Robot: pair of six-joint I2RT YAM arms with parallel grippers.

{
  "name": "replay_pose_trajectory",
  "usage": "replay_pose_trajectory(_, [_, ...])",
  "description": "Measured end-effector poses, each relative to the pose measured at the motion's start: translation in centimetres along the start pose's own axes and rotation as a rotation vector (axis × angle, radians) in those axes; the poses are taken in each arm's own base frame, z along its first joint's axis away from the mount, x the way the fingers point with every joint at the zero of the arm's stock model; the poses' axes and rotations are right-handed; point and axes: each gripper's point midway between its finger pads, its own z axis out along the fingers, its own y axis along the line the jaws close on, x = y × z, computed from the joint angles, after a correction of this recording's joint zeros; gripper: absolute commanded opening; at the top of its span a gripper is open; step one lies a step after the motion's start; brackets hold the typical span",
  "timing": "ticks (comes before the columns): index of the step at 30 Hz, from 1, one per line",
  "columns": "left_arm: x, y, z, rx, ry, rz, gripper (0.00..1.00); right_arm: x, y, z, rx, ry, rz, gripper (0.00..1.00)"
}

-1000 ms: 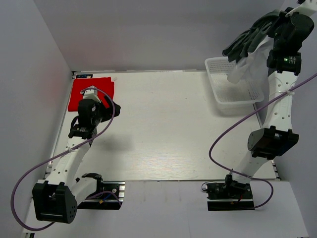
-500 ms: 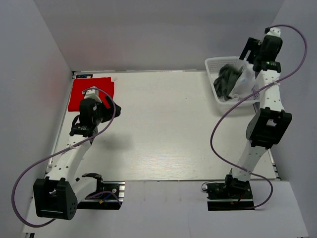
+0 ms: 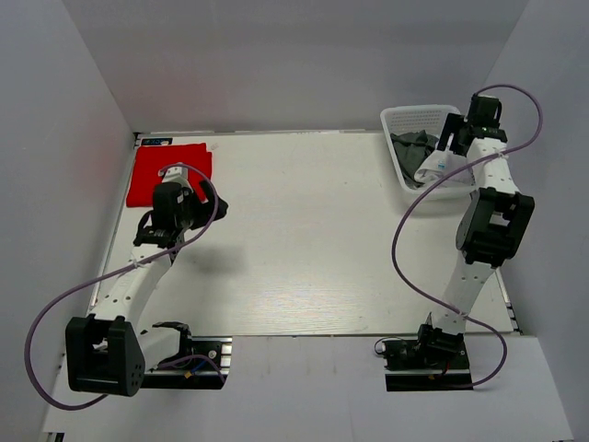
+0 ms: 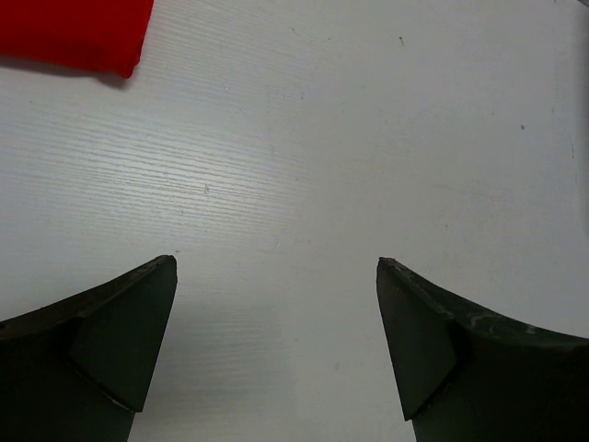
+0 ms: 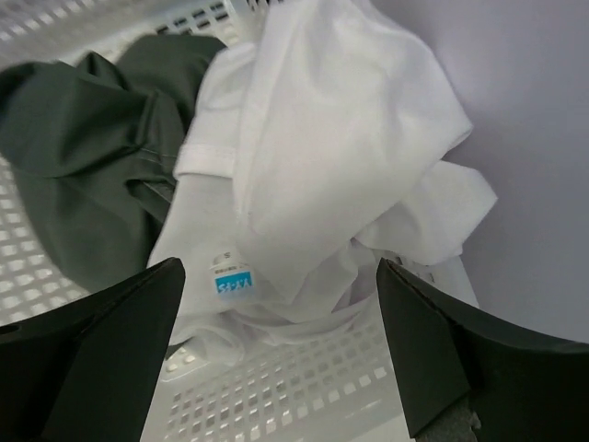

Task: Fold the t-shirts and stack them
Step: Grab crumpled tshirt from bin with the right arm, then move the tshirt to the center of the board

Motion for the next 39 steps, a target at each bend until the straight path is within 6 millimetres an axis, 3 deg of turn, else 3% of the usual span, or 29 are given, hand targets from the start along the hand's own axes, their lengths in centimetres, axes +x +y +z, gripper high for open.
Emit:
replay_pose_trajectory(3, [0.4,0.2,0.3,-0.005,0.018,-0.001,0.99,2.4,-0.2,2.4,0.011,0.057,0.0,0.86])
replay_pose_trajectory(5, [0.6,0.2,0.5,-0.006,0.025,-0.002,0.99,4.0,0.0,4.0,0.012,0.09,0.006,0.79])
replay_pose_trajectory(6, [0.6,0.2,0.5,-0.006,0.026,-0.002,0.99,4.6,0.1,4.8,0.012,0.097,0.011,0.61])
replay_pose_trajectory(8, [0.5,0.2,0.6,-0.005,0.024,-0.002,0.99,5.6,0.4,6.1,0.004,0.106,0.021,0.36])
replay_pose_trajectory(9, [0.3,0.1,0.5,-0.003,0.022,-0.002,0.99,6.1,0.7,6.6,-0.001,0.104,0.047,0.17])
replay_pose_trajectory(10, [0.2,0.0,0.5,-0.002,0.019,-0.001,0.99,6.3,0.7,6.7,-0.008,0.102,0.047,0.05])
replay_pose_trajectory(11, [0.2,0.0,0.5,-0.001,0.018,-0.001,0.99,6.3,0.9,6.9,-0.012,0.096,0.067,0.0])
replay_pose_trajectory(16, [0.0,-0.1,0.5,0.003,0.016,-0.001,0.99,4.2,1.3,6.7,-0.027,0.016,0.108,0.0])
replay_pose_trajectory(20, [0.2,-0.1,0.5,0.0,0.023,-0.002,0.99,0.9,1.2,3.6,-0.045,-0.064,0.115,0.0])
replay_pose_trajectory(23, [0.2,-0.1,0.4,0.004,0.024,-0.001,0.99,-3.7,1.1,-1.2,-0.067,-0.18,0.117,0.0])
replay_pose_trajectory(26, [0.0,-0.3,0.2,0.009,0.017,0.0,0.99,-9.7,1.1,-7.5,-0.112,-0.339,0.124,0.0])
replay_pose_trajectory(29, [-0.4,-0.7,-0.3,0.028,0.003,0.002,0.99,-15.8,1.9,-15.5,-0.201,-0.523,0.12,0.0])
replay_pose_trajectory(31, [-0.8,-1.1,-0.6,0.043,-0.012,0.004,0.99,-18.9,3.5,-21.2,-0.315,-0.634,0.098,0.0])
replay_pose_trajectory(34, [-1.2,-1.5,-1.1,0.06,-0.028,0.006,0.99,-22.1,8.1,-30.5,-0.579,-0.784,0.045,0.0])
replay_pose_trajectory(39, [-1.5,-2.0,-1.4,0.083,-0.037,0.005,0.99,-21.8,16.2,-41.1,-1.099,-0.872,-0.023,0.0])
